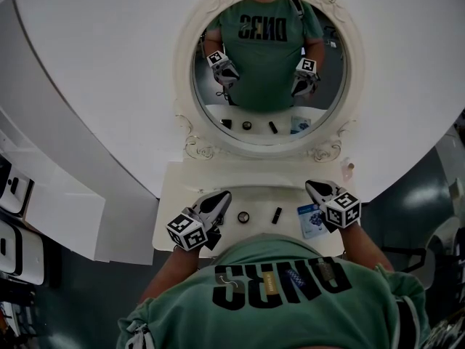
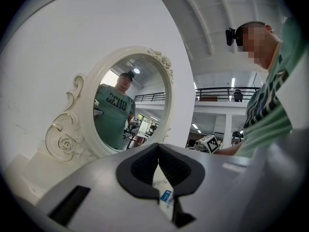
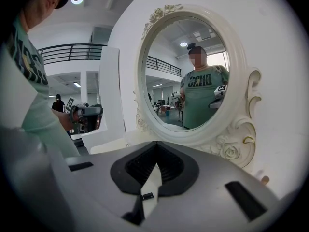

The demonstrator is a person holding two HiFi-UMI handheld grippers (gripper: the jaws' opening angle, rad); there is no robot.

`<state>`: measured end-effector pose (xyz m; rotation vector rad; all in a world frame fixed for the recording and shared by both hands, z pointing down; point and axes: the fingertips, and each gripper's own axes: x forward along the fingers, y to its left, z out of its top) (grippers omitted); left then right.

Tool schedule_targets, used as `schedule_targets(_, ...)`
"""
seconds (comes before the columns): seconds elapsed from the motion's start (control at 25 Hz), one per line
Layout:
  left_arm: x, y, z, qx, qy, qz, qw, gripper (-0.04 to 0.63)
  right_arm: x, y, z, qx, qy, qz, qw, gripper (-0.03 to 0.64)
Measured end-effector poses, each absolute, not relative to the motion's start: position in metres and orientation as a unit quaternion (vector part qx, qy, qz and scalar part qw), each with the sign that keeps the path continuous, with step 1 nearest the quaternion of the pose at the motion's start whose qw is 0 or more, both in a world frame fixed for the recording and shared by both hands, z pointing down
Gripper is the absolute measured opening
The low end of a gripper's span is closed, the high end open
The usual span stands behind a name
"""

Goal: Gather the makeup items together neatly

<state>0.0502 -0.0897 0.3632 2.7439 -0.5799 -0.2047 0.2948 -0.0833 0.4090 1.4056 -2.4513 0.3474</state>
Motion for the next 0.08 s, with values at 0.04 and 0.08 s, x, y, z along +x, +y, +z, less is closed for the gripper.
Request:
schedule_targets(0.04,0.05,-0.0905,0.3632,0.963,-0.203,-0.072,0.164,0.009,0.2943,-0.0841,0.409,0.488,-0.852,0.12,0.147,-0.008)
schedule_targets(0.08,0.0497,-0.0914,0.3631,0.963,-0.203,-0.071,0.165,0.009,0.2937,-0.0849,0.4091,0.487,-0.852,0.12,0.148,-0.006)
